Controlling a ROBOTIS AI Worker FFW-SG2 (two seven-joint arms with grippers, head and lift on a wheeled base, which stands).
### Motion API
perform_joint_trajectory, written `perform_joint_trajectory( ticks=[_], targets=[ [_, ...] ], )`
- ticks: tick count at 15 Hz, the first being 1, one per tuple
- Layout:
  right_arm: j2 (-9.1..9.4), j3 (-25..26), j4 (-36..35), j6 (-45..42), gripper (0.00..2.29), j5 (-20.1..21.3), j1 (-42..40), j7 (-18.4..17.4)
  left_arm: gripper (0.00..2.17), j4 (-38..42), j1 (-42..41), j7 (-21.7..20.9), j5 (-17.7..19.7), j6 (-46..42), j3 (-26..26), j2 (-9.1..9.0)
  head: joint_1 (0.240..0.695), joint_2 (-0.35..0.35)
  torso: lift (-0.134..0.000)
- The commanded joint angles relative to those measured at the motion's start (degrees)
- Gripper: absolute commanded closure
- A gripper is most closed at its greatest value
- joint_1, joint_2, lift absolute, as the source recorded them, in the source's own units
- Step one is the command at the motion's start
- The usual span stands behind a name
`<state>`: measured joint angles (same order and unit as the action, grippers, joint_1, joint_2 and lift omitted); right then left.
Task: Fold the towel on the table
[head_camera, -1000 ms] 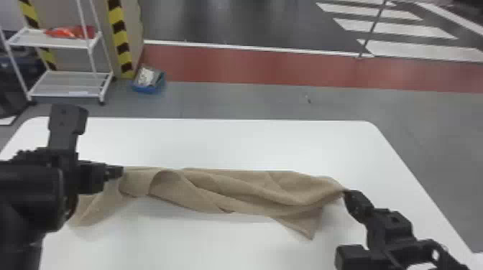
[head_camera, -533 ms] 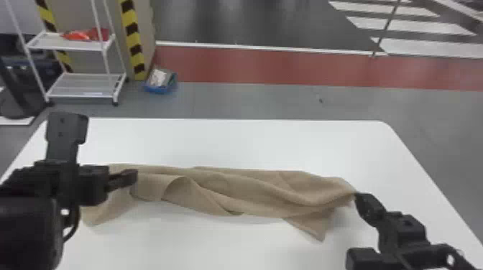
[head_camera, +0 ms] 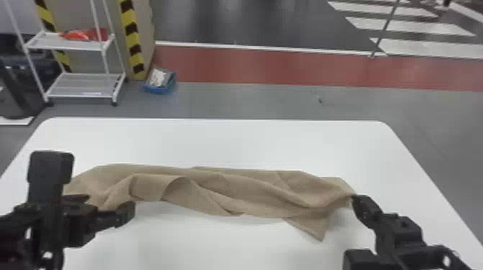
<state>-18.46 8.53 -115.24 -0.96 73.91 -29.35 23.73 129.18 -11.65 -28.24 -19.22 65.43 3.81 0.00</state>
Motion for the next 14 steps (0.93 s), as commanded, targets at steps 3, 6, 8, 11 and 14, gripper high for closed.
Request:
perform_joint_trajectory(
  ticks=[3, 6, 8, 11, 14],
  targets=[
    [0.00, 0.4, -0.5, 0.0, 1.66, 0.0, -0.7, 0.0, 0.23, -6.7, 2.2, 0.2, -1.7, -5.0, 0.1, -0.15, 0.695, -0.112, -0.124],
    [-0.09, 1.0, -0.7, 0.2, 1.66, 0.0, -1.0, 0.0, 0.65, -9.6, 3.2, -1.9, -5.5, -5.0, 0.1, -0.15, 0.695, -0.110, -0.124],
    [0.00, 1.1, -0.7, 0.2, 1.66, 0.0, -0.9, 0.0, 1.14, -9.1, 3.2, -5.7, -5.3, -5.0, 1.6, -0.15, 0.695, -0.109, -0.124],
    [0.00, 1.0, -0.3, 0.2, 1.66, -0.1, -0.5, 0.0, 1.99, -7.0, 2.9, -6.2, -5.2, -3.8, 2.4, -0.15, 0.695, -0.106, -0.124],
    [-0.09, 1.1, 0.0, 0.2, 1.66, -0.1, -0.4, 0.0, 1.99, 1.2, 1.9, -20.5, -6.8, 1.5, 4.8, -0.15, 0.695, -0.107, -0.124]
  ],
)
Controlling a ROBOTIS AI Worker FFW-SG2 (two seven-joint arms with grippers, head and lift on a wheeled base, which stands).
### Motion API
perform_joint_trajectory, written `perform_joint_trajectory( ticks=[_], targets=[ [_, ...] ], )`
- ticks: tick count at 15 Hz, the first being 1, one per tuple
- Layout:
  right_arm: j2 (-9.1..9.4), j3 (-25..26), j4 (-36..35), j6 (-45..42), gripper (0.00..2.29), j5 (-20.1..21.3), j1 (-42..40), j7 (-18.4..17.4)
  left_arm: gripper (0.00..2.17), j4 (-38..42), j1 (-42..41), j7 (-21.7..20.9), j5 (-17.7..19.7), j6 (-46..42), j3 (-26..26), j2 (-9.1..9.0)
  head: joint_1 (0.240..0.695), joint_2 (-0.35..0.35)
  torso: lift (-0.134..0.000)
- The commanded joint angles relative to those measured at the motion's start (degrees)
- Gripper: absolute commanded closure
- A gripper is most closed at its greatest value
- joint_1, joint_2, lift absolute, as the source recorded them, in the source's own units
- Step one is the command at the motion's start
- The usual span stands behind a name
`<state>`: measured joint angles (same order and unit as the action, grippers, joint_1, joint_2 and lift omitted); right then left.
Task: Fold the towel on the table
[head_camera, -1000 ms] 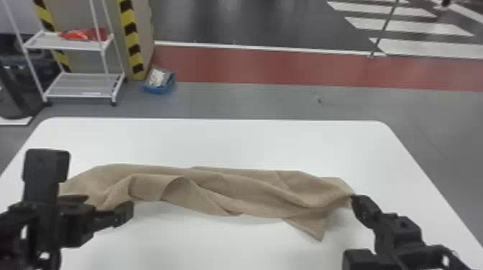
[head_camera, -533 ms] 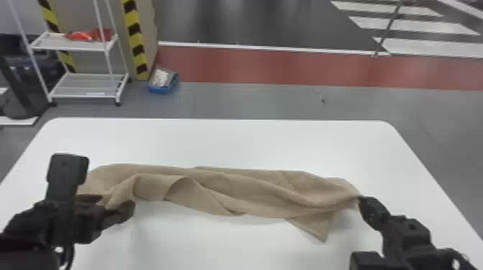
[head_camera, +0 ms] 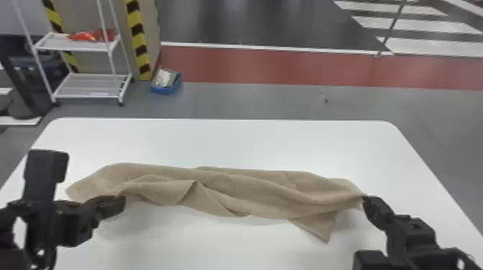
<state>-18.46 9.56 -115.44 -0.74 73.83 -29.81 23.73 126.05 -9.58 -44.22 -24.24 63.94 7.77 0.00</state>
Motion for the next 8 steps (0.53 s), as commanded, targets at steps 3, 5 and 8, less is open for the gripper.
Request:
perform_joint_trajectory(
  ticks=[3, 5, 8],
  targets=[
    [0.09, -0.1, 0.4, 0.0, 1.66, 0.0, 0.0, 0.0, 1.99, 13.0, 6.5, -23.5, -13.6, 19.3, -0.5, -0.15, 0.695, -0.156, -0.124],
    [0.18, -0.2, 0.5, -0.2, 1.66, 0.0, 0.0, 0.0, 1.99, 14.0, 11.6, -29.3, -18.4, 21.8, -2.1, -0.15, 0.695, -0.172, -0.124],
    [0.62, -0.7, 0.3, -0.4, 1.66, 0.2, -0.1, 0.5, 1.99, 5.5, 18.8, -30.0, -25.4, 24.3, -9.3, -0.15, 0.695, -0.172, -0.124]
  ],
)
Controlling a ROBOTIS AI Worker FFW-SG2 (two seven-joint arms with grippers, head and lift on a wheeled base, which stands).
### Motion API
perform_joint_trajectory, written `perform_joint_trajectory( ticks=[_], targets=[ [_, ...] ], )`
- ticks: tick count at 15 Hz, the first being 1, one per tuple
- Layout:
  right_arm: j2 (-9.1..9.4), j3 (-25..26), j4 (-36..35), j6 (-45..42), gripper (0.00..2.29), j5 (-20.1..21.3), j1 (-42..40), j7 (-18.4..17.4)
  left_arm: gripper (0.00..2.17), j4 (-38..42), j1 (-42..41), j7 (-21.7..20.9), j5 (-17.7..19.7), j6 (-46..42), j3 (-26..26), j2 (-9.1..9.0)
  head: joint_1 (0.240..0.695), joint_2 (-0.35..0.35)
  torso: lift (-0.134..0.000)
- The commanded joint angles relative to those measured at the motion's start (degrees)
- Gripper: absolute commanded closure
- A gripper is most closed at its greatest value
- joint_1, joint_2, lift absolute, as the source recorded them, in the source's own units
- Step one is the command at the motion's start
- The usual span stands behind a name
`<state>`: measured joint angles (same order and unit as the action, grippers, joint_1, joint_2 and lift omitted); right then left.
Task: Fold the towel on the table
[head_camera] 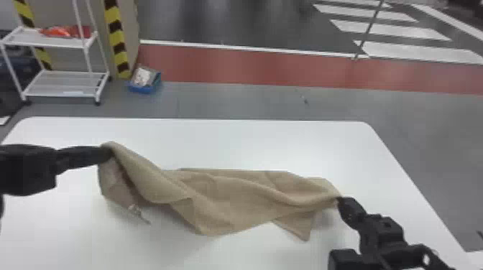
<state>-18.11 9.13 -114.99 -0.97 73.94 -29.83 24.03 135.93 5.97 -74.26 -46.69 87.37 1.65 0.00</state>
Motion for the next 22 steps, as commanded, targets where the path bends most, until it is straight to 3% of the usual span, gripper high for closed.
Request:
perform_joint_trajectory(
  ticks=[1, 3, 4, 6, 7, 10, 12, 15, 18, 22],
  targets=[
    [0.27, -0.5, -0.4, -0.3, 1.66, 0.2, -0.1, 0.6, 1.98, -11.5, 6.4, 0.0, -5.9, 1.5, -5.8, -0.15, 0.695, -0.176, -0.124],
    [0.27, -0.5, -0.8, -0.3, 1.66, 0.2, -0.6, 0.6, 1.64, -23.6, 10.0, -0.1, -13.0, 1.5, -9.6, -0.15, 0.695, -0.181, -0.124],
    [0.27, -0.2, -0.9, -0.3, 1.66, 0.2, -0.8, 0.6, 1.23, -27.1, 10.6, 2.4, -13.8, 1.7, -10.5, -0.15, 0.695, -0.181, -0.124],
    [0.27, 0.1, -0.8, -0.3, 1.66, 0.2, -0.8, 0.6, 0.54, -27.3, 9.4, 10.0, -11.7, 2.7, -10.7, -0.15, 0.695, -0.170, -0.124],
    [0.27, 0.1, -0.6, -0.3, 1.66, 0.1, -0.8, 0.6, 0.00, -26.9, 8.8, 10.7, -12.3, 2.7, -10.9, -0.15, 0.695, -0.146, -0.124],
    [0.27, -0.3, -0.4, -0.3, 1.66, 0.0, -0.8, 0.6, 0.01, -17.9, 1.5, 25.1, -9.6, 0.3, -11.8, -0.15, 0.695, -0.134, -0.124],
    [0.27, -0.4, -0.2, -0.1, 1.66, 0.0, -0.8, 0.6, 0.02, -11.7, -2.2, 29.4, -7.6, -0.4, -10.0, -0.15, 0.695, -0.101, -0.124],
    [0.27, -0.4, 0.6, -0.1, 1.66, 0.0, -0.8, 0.5, 0.03, -3.7, -10.5, 32.3, -3.1, -3.6, -6.9, -0.15, 0.695, -0.084, -0.124],
    [0.27, -0.5, 0.8, -0.1, 1.66, -0.1, -0.8, 0.5, 0.04, -0.9, -17.4, 38.0, -0.7, -9.9, -4.6, -0.15, 0.695, -0.070, -0.124],
    [0.27, -0.3, 1.3, -0.1, 1.66, -0.1, -0.7, 0.5, 0.21, 1.1, -23.9, 38.3, 3.4, -24.8, -2.6, -0.15, 0.695, -0.053, -0.124]
  ],
)
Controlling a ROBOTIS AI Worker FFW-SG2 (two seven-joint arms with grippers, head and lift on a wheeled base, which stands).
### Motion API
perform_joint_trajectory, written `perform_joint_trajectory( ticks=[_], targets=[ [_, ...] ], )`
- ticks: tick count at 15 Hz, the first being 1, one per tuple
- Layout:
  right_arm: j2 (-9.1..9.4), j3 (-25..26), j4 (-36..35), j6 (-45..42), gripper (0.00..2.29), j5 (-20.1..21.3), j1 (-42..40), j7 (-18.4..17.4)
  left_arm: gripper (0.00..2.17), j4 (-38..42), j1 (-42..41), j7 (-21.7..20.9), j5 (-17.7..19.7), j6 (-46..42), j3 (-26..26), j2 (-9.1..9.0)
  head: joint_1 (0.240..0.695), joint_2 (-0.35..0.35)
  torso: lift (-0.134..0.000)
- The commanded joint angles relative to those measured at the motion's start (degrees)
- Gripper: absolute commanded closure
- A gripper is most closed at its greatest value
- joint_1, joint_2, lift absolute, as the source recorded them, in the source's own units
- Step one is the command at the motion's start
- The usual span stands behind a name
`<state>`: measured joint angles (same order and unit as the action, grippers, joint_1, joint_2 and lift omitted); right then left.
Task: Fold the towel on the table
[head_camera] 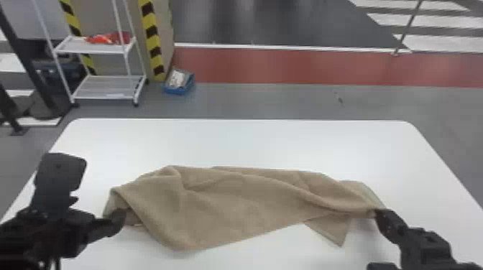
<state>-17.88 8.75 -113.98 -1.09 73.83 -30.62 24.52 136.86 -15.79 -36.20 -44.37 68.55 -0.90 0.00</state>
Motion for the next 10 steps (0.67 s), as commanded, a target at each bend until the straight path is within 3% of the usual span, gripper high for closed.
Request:
perform_joint_trajectory(
  ticks=[1, 4, 7, 10],
  targets=[
    [0.04, -0.1, 0.2, 0.0, 1.66, 0.0, 0.1, 0.0, 0.21, -0.8, -3.5, 1.0, 1.7, -12.0, -0.2, -0.15, 0.695, -0.058, -0.124],
    [0.04, 0.0, 0.2, 0.4, 1.66, 0.0, 0.0, 0.0, 0.33, -5.2, -7.2, 6.2, 2.4, -29.6, -1.2, -0.15, 0.695, -0.084, -0.124],
    [0.04, 0.4, 0.2, 0.7, 1.66, 0.0, -0.1, 0.1, 0.33, -7.5, -10.2, 9.1, 0.8, -36.6, -1.3, -0.15, 0.695, -0.129, -0.124],
    [0.04, 0.4, 0.4, 0.7, 1.66, 0.0, -0.1, 0.1, 0.33, -7.5, -12.9, 8.6, 0.8, -40.6, 1.7, -0.15, 0.695, -0.146, -0.124]
  ],
)
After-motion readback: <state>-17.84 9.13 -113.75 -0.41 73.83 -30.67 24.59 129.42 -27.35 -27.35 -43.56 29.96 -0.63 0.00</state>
